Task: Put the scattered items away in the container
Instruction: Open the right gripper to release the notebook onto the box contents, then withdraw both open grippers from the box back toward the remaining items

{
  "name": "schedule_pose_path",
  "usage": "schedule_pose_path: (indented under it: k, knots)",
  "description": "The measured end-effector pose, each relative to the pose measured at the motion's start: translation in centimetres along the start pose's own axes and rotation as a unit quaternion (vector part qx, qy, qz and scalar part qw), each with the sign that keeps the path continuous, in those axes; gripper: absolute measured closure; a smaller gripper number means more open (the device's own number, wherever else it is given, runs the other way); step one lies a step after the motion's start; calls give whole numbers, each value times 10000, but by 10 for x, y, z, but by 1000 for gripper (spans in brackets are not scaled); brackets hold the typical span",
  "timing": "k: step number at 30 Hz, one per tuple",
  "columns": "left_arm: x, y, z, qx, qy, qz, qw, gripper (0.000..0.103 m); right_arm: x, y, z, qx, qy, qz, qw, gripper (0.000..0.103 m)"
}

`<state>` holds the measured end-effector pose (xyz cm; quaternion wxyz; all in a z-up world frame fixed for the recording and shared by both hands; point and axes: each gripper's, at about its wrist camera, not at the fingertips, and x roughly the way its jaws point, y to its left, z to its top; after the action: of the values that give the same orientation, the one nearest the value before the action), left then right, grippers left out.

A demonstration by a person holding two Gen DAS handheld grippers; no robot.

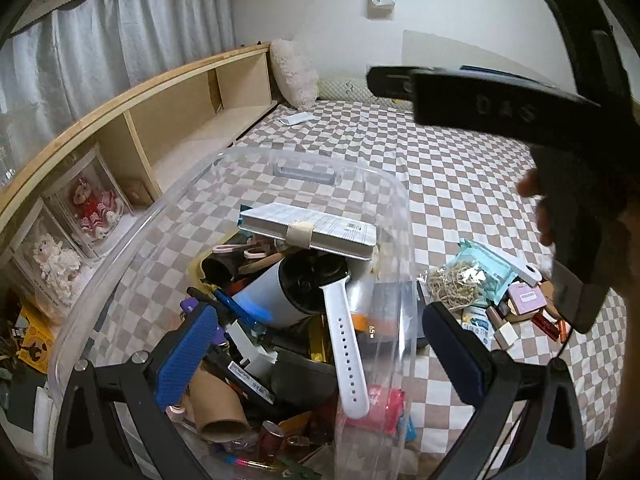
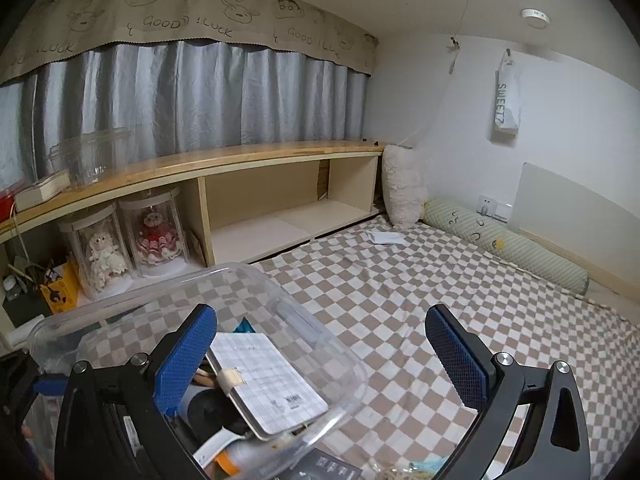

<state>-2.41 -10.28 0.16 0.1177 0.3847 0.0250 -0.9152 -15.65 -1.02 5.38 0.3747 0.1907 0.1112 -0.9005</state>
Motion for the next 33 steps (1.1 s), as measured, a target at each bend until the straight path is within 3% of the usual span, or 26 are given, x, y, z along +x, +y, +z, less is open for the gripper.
schedule_pose_path:
  k: [23,33]
  knots:
    - [-17,-13,1,12,-478,98,9988,0,-72,-2,-22,-269,85,-170,9995,0]
    - [-18,-23,0,23,-368,-9,9993,0,-101,-1,-44,-459,275,-314,9981,0]
